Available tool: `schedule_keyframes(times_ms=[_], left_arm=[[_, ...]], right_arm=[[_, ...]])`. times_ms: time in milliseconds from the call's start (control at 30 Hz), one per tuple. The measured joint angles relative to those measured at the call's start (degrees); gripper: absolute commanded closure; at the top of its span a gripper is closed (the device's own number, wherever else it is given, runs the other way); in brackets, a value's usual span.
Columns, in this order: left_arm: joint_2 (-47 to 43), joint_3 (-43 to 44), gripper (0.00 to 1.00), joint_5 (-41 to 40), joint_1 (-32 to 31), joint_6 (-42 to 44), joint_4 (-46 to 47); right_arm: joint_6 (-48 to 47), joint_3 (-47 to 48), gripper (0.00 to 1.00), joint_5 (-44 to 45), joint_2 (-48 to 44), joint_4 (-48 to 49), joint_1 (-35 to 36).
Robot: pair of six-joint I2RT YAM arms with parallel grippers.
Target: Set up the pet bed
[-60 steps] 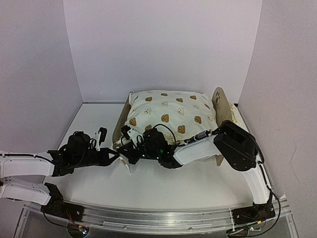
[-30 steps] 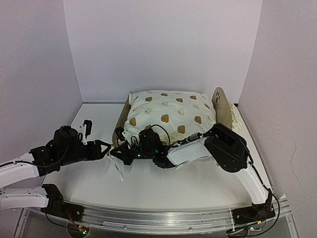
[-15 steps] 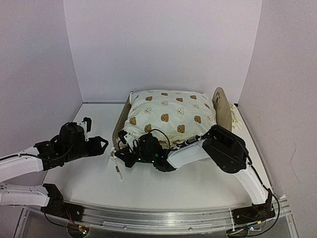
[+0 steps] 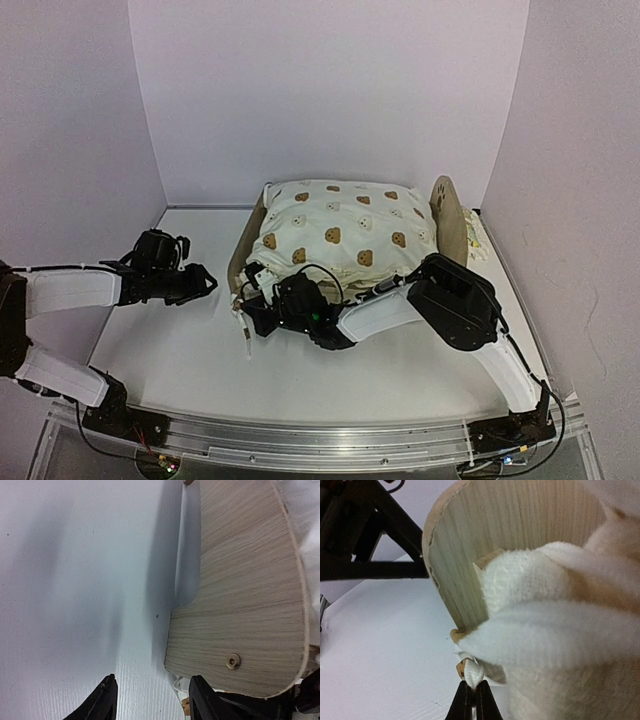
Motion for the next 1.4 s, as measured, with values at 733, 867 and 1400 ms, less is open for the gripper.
schedule_keyframes(times_ms=[733, 867, 1400], left_arm=[[13.0, 2.9, 0.55, 9.6, 0.7, 1.2, 7.3], [11.8, 2.2, 0.57, 10.9, 0.8, 1.2, 7.4], [5.9, -2.6, 0.6, 16.7, 0.9, -0.1, 8.2]], right_arm=[[-2.5, 4.2, 1.0, 7.3, 2.5, 0.0, 1.0], [-2.3, 4.4, 1.0, 6.8, 2.5, 0.0, 1.0], [-1.8, 6.0, 1.0, 5.8, 3.5, 0.0, 1.0]])
